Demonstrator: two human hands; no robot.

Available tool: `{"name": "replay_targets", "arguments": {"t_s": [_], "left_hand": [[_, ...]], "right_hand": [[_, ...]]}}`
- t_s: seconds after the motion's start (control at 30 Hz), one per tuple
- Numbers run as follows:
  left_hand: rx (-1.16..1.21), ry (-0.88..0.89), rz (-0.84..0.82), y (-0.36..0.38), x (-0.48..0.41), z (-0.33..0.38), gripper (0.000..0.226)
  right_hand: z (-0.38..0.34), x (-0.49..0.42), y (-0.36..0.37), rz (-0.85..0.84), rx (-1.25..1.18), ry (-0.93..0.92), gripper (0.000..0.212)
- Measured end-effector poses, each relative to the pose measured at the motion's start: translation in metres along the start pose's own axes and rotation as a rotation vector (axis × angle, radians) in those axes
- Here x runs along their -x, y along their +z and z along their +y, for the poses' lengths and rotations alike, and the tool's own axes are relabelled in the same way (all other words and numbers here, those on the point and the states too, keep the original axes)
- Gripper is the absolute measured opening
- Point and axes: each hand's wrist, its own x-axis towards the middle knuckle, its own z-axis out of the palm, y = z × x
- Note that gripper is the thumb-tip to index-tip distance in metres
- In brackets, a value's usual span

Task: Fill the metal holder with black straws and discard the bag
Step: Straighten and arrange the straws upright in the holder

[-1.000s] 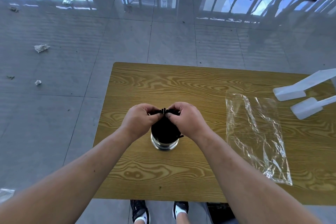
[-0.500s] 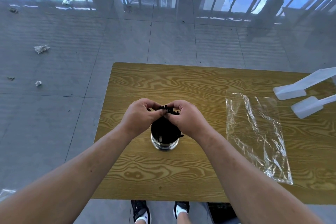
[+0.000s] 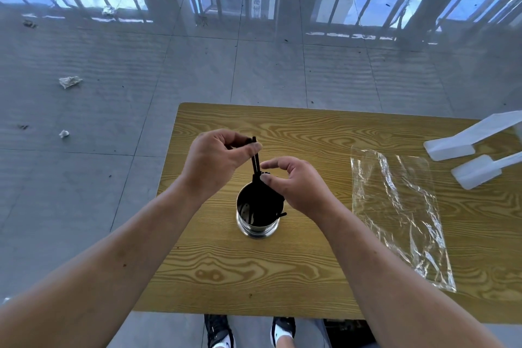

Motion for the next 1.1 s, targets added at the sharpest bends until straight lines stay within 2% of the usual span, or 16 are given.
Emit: {"name": "replay_targets", "arguments": {"t_s": [0.17,0.33,0.53,0.73,0.8,0.9,1.0,1.03,1.1], "left_hand": [[0.172,0.012,0.006,-0.003,-0.009,0.021,0.021],[0.265,0.005,0.031,-0.007,-0.015,0.024,0.022],[0.312,-0.107,-0.031,-0.007,-0.016,0.017,0.027],[0.307,-0.162,-0.013,-0.006,-0.016,0.011,0.008],[0.363,-0.225,0.016,-0.008,-0.016,0.009,0.012],[0.467,-0.376,0.047,-0.009,-0.016,0.002,0.012],[0.507,-0.476,0.039,-0.005,-0.012,-0.005,0.031],[0.472,-0.486,0.006,-0.004,-0.01,-0.007,0.03],[0.357,-0.496,-0.101,-0.002,-0.005,-0.007,0.009]], "right_hand": [[-0.013,0.004,0.003,-0.037,-0.158,0.039,0.013],[-0.022,0.005,0.004,-0.031,-0.152,-0.004,0.007],[-0.03,0.013,-0.002,-0.126,-0.114,-0.049,0.02],[-0.033,0.019,-0.009,-0.157,-0.183,-0.02,0.016],[-0.035,0.018,-0.013,-0.159,-0.282,-0.001,0.011],[-0.041,0.016,-0.022,-0.193,-0.491,0.006,0.032],[-0.047,0.016,-0.026,-0.265,-0.527,-0.021,0.015],[-0.048,0.017,-0.026,-0.294,-0.528,-0.022,0.014],[-0.051,0.019,-0.026,-0.343,-0.581,-0.011,0.021]]}}
